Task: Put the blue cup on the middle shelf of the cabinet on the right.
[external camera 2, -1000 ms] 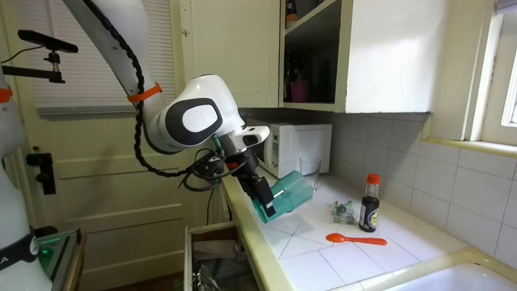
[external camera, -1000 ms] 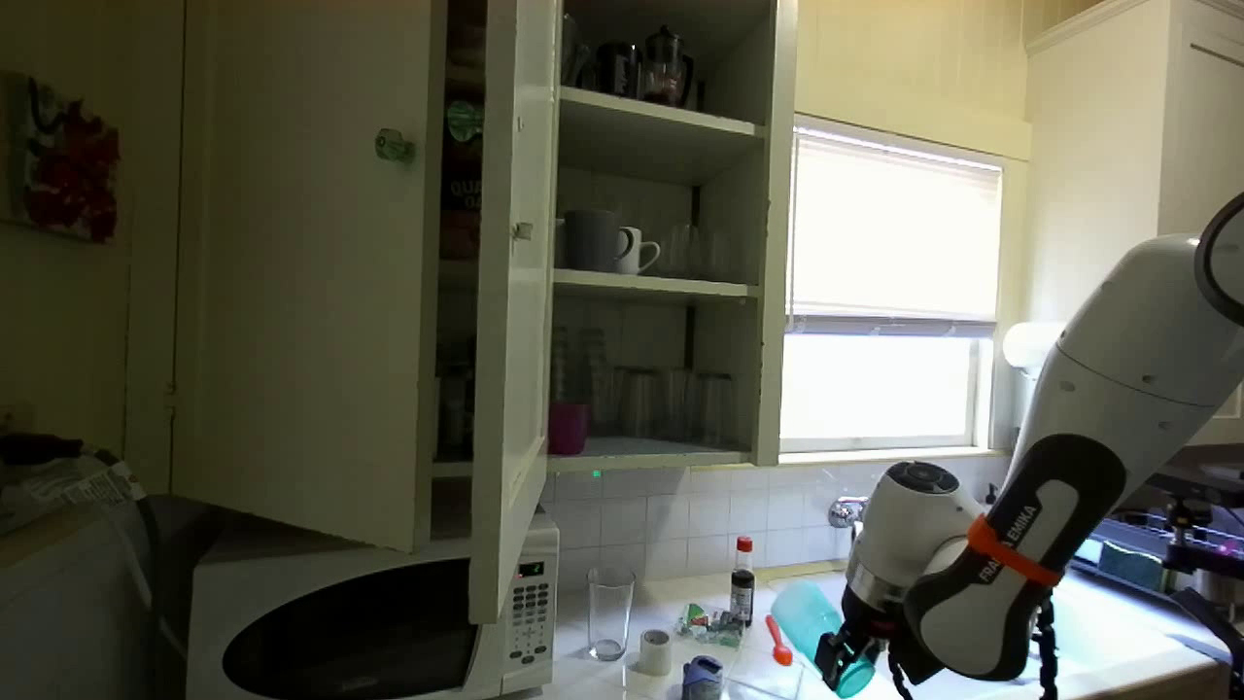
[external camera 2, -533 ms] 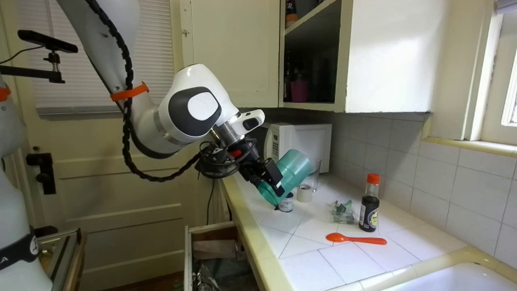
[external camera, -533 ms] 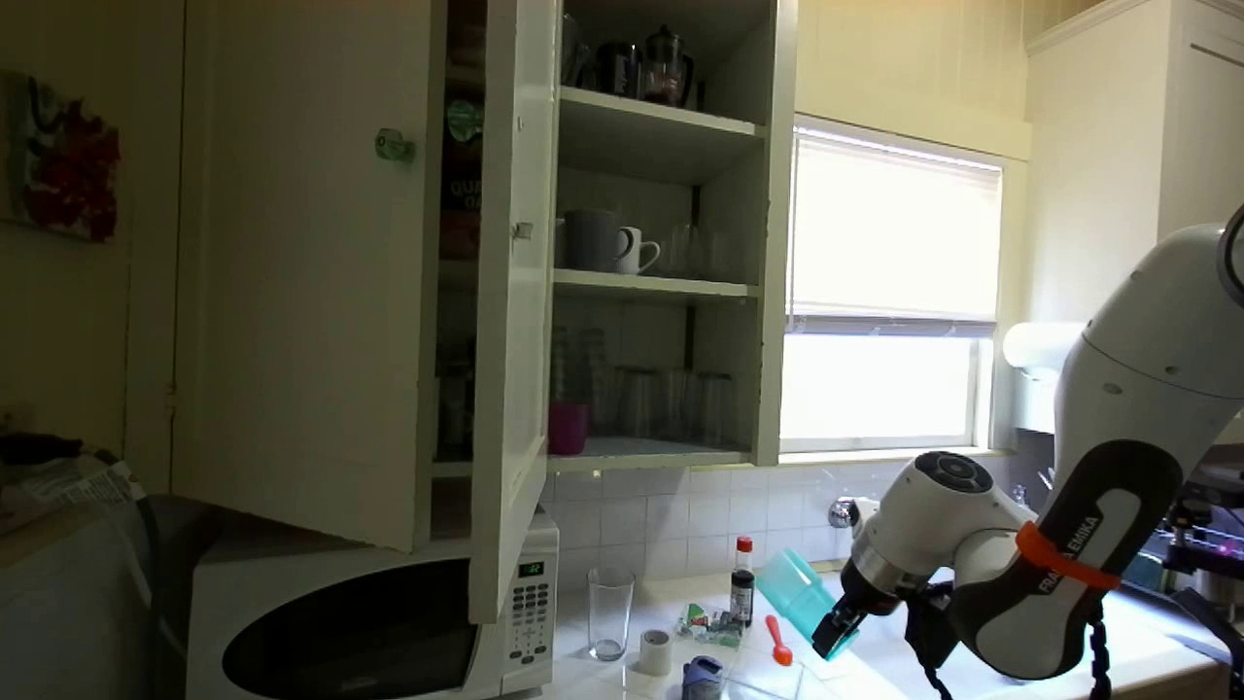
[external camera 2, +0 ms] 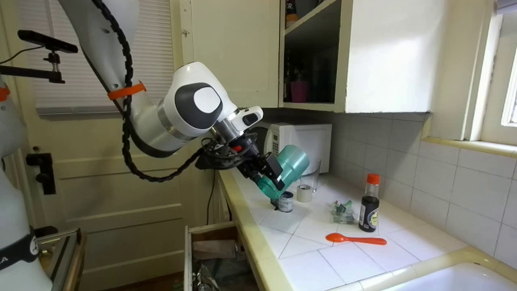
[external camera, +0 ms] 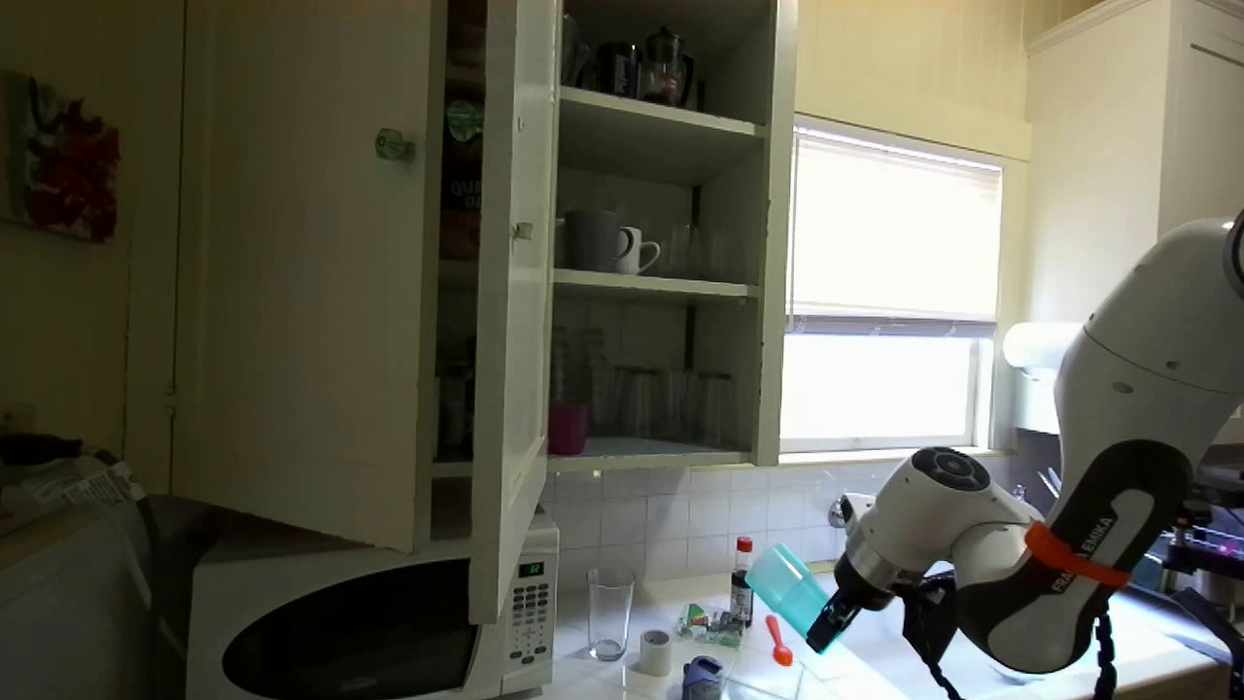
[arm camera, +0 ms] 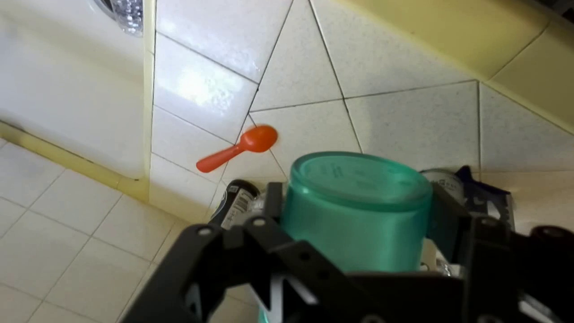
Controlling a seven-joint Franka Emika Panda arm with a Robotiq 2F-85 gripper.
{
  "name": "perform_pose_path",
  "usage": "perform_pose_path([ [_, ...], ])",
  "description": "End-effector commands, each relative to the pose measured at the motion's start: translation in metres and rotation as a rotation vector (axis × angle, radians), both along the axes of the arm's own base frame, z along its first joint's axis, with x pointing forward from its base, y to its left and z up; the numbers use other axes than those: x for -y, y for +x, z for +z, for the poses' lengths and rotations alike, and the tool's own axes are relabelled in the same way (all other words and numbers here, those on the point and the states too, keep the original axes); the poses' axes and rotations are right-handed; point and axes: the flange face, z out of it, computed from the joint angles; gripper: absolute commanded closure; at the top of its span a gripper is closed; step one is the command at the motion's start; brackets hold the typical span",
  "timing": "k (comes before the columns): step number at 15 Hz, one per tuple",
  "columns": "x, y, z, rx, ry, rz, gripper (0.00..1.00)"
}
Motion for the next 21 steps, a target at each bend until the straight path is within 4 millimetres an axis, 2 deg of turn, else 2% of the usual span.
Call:
perform_pose_path([
  [1, -0.011, -0.010, 0.039, 0.078, -0.023, 0.008, 0.48],
  [4, -0.022, -0.028, 0.065, 0.143, -0.052, 0.056, 0.48],
  [8, -0.026, -0.062, 0.104, 0.216, -0.245, 0.225, 0.48],
  [11, -0.023, -0.082, 0.130, 0.299, -0.250, 0.167, 0.48],
  [15, -0.014, -0.084, 0.152, 0.387, -0.100, -0.025, 0.48],
  [21, -0.023, -0.076, 0.195, 0.434, -0.254, 0.036, 0.48],
])
